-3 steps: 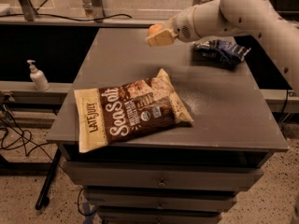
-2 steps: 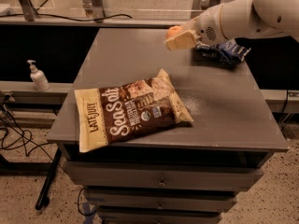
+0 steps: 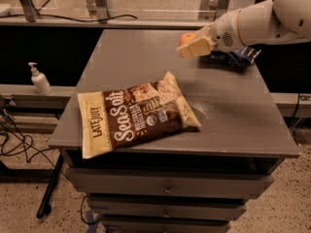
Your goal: Move orange near brown chip bag
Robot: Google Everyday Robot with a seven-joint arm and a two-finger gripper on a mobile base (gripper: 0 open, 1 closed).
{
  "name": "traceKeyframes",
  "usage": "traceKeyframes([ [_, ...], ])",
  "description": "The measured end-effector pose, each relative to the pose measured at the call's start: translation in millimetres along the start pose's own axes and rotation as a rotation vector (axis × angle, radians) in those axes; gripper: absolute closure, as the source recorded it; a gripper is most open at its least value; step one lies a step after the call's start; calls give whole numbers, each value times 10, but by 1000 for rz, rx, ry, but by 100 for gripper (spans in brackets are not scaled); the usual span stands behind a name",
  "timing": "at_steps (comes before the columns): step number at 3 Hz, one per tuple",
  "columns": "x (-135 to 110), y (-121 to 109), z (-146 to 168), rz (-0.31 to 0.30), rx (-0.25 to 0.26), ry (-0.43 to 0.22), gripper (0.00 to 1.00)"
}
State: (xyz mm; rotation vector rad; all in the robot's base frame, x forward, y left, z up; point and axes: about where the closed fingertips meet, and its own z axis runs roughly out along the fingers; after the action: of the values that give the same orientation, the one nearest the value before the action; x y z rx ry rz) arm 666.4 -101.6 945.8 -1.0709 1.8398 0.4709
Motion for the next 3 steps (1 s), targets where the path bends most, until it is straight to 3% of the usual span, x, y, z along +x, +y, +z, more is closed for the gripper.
traceKeyframes([
  [2,484,353,-538,57,-91,32,100],
  [3,862,607,-661,74,-174,10,100],
])
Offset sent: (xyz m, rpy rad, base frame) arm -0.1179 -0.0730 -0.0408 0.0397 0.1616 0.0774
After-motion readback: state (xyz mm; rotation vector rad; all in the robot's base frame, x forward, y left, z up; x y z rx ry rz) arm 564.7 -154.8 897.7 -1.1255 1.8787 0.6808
